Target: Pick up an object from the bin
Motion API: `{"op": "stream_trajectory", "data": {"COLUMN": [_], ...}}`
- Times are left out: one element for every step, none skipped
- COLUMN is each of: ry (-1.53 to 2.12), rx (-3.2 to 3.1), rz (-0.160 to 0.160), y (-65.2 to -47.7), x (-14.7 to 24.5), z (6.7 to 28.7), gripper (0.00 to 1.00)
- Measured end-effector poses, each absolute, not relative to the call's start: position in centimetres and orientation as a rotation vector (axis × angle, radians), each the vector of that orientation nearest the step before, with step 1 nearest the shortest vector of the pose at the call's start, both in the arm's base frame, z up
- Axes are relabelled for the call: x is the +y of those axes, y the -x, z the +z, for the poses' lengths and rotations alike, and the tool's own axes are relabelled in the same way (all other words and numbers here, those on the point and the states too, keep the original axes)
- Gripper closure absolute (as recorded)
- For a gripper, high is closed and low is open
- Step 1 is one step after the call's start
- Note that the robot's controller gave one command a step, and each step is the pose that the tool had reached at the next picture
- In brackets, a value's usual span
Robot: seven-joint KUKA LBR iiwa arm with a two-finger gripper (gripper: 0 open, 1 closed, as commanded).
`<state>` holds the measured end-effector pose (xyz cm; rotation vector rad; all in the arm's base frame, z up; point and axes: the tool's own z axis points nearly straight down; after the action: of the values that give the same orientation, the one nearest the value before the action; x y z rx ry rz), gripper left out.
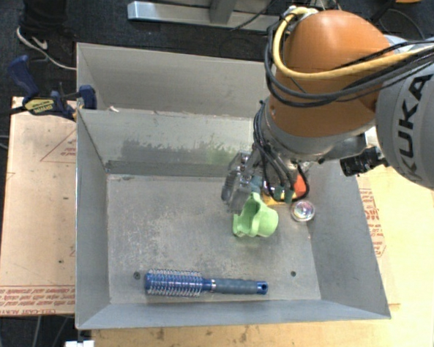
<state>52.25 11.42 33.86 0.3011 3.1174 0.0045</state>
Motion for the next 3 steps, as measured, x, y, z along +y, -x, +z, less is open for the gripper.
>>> {"op": "stream_trajectory", "data": {"ry": [-0.084, -0.081, 0.23], "rx": [3.143, 3.14, 3.129], "rz": [-0.002, 0.0, 0.002], "y": [-50.6, -50.7, -49.1], "x": [6.9, 7.0, 9.2], "z": [28.0, 28.1, 6.7], "gripper": [1.0, 0.0, 0.0]}}
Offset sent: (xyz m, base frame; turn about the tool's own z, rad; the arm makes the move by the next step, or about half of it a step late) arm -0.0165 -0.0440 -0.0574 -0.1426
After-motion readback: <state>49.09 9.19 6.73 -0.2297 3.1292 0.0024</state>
